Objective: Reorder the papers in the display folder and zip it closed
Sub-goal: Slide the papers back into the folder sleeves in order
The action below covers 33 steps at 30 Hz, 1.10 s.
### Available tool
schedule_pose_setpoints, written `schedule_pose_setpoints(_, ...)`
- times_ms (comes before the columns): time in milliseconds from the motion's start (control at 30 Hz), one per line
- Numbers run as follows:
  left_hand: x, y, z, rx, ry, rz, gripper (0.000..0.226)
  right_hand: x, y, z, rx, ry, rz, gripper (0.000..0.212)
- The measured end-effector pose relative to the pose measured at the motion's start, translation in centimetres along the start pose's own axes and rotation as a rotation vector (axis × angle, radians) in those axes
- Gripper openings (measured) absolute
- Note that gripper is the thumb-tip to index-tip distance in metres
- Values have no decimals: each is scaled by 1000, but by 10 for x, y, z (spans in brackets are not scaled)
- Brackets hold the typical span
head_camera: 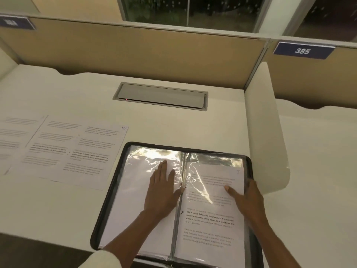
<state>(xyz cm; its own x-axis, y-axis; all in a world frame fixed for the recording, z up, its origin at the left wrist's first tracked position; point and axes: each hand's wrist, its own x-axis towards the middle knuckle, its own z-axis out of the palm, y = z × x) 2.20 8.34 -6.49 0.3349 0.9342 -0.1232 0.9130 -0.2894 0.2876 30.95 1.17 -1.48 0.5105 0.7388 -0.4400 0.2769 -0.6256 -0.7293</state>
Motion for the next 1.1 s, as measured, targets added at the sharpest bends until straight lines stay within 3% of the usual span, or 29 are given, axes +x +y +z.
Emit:
schedule_pose_setpoints(200, -52, 37, -8, -157, 93, -49, 47, -46, 27, -9, 198, -169, 94, 25)
schedule_pose_setpoints(267, -69, 50, -11, -347, 168, -80, 41, -63, 19, -14, 257, -270, 71, 26)
schedule_pose_setpoints(333, -83, 63, -21, -534, 197, -171, 37, -74, 10, -14, 297, -395, -23, 41)
schedule_pose_setpoints(400, -93, 77, -41, -757, 162, -313, 49, -82, 0, -14, 348, -551, -113, 59)
schedule_pose_setpoints(500, -103, 87, -76, -963, 17, -476, 81, -94, -21, -5, 418, -802, -233, 53)
schedule_pose_setpoints(600, -114, 83, -107, -1037, -73, -560, 94, -102, -38, 14, 280, -939, -376, 62)
schedule_pose_setpoints(800, -139, 40, -156, -990, -67, -728, 74, -124, -63, 57, 10, -1122, -599, 76)
schedule_pose_setpoints(967, -148, -15, -138, -614, -24, -860, 17, -138, -65, 108, -194, -1164, -559, 95)
schedule_pose_setpoints(1100, -148, -64, -118, -410, -43, -939, 21, -144, -62, 143, -293, -1088, -574, 83)
